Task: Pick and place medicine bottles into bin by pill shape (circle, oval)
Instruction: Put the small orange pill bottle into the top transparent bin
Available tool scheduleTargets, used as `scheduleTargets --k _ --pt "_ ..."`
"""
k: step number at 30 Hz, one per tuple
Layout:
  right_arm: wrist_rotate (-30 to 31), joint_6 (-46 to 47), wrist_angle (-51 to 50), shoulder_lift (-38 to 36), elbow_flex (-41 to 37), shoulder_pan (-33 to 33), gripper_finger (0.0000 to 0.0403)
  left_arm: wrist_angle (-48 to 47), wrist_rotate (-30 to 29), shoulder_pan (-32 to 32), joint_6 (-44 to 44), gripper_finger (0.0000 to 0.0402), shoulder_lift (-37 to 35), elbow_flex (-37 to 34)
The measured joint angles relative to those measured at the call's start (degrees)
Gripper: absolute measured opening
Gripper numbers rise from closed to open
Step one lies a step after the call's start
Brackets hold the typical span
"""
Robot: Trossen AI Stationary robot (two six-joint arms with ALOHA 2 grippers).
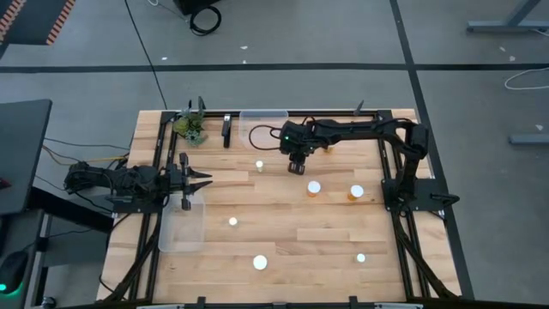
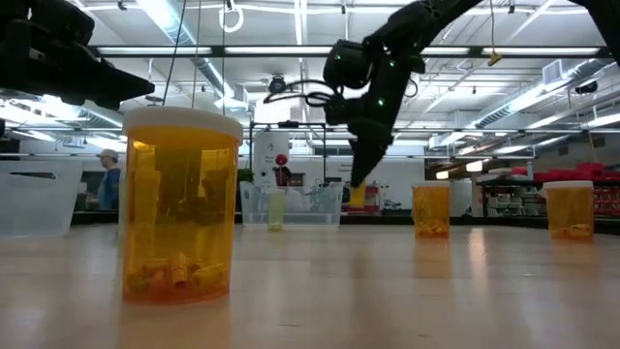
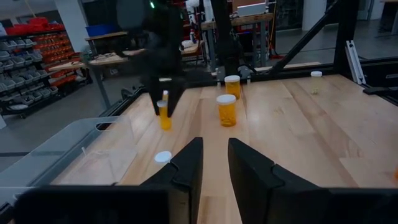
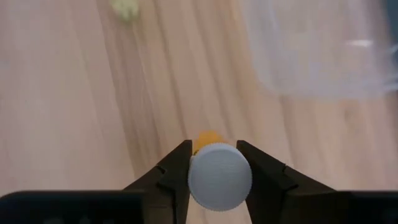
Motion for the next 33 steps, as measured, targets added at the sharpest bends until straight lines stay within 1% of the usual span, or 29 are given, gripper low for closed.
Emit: scheduleTargets --k 7,15,23,28,33 --pt "-0.5 -2.3 -1.6 0.0 6.8 0.3 0.0129 0.0 0.0 0.0 0.0 0.0091 0.0 0.0" --pt "-0.4 -3.7 -2.5 0.0 13.8 0.7 0.0129 0.0 0.0 0.0 0.0 0.0082 0.0 0.0" --pt "1.3 -5.5 -5.7 0.0 20.5 0.5 0.0129 0.0 0.0 0.0 0.0 0.0084 0.0 0.0" --pt "1.3 -6.3 -5.7 -0.1 22.1 -0.3 0.0129 0.0 0.0 0.0 0.0 0.0089 0.0 0.0" --pt "1.3 -8.0 -3.8 0.0 22.3 -1.7 0.0129 0.0 0.0 0.0 0.0 0.0084 0.0 0.0"
